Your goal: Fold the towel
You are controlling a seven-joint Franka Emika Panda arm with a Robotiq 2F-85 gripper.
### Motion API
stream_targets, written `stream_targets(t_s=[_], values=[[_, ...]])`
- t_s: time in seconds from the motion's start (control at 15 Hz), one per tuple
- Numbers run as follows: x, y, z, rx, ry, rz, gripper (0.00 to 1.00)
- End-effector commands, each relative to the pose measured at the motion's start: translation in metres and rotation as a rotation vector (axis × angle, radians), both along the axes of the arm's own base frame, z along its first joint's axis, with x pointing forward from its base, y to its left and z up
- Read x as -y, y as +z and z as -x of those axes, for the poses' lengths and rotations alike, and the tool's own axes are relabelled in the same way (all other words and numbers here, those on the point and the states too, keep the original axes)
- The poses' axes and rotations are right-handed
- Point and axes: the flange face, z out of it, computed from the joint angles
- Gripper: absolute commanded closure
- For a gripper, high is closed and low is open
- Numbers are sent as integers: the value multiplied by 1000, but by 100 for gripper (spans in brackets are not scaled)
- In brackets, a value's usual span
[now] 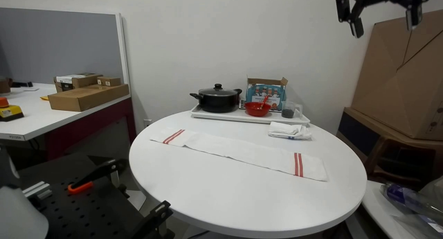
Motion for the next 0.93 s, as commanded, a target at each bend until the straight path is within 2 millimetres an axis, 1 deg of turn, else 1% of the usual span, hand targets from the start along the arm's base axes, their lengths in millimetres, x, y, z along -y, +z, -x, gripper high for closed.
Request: stream_targets(t_s=[0.0, 0.2, 0.47, 0.67, 0.87], values=[[18, -47, -35, -14, -104, 2, 0], [18, -80, -53, -78, -126, -3, 0], [9, -112, -82, -161, -63, -1, 0], [-8, -143, -95, -246, 69, -74, 0], [-10, -172, -102, -322, 211, -167, 0]])
